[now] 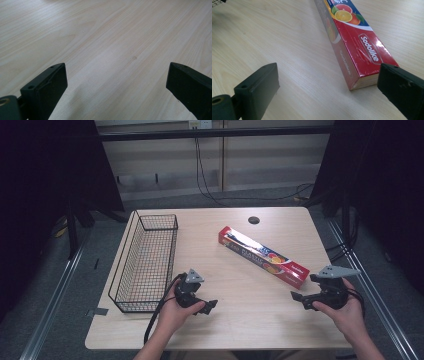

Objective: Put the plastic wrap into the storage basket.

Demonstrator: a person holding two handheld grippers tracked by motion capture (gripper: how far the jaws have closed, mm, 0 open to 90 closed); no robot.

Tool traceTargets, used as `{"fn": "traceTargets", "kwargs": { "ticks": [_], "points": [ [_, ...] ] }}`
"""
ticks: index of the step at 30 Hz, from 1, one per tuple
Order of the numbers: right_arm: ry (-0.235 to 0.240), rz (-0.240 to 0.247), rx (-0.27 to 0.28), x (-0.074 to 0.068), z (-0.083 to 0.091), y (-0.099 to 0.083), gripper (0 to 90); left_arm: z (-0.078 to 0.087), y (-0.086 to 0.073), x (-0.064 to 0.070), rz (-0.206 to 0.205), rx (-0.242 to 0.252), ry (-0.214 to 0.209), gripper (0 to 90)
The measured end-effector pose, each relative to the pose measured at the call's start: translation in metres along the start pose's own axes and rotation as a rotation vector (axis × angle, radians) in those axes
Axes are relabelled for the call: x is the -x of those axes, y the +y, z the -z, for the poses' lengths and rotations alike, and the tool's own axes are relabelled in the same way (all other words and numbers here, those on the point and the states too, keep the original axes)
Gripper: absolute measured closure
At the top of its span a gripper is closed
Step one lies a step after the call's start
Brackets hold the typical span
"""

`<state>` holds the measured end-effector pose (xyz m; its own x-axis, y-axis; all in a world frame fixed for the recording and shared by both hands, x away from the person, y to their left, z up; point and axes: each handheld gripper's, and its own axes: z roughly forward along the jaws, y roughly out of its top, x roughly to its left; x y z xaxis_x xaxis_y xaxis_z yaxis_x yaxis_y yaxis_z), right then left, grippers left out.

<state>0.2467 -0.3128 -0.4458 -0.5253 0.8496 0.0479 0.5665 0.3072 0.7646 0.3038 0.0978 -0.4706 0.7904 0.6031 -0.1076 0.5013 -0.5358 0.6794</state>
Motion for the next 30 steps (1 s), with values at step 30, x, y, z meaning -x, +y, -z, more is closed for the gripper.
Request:
{"fn": "traceTargets", "kwargs": {
  "ticks": [30],
  "points": [
    [0.004, 0.056, -0.140, 0.030, -0.038, 0.063, 6.9, -0.013, 0.011, 0.003, -0.014, -0.014, -0.021, 3.4]
  ]
}}
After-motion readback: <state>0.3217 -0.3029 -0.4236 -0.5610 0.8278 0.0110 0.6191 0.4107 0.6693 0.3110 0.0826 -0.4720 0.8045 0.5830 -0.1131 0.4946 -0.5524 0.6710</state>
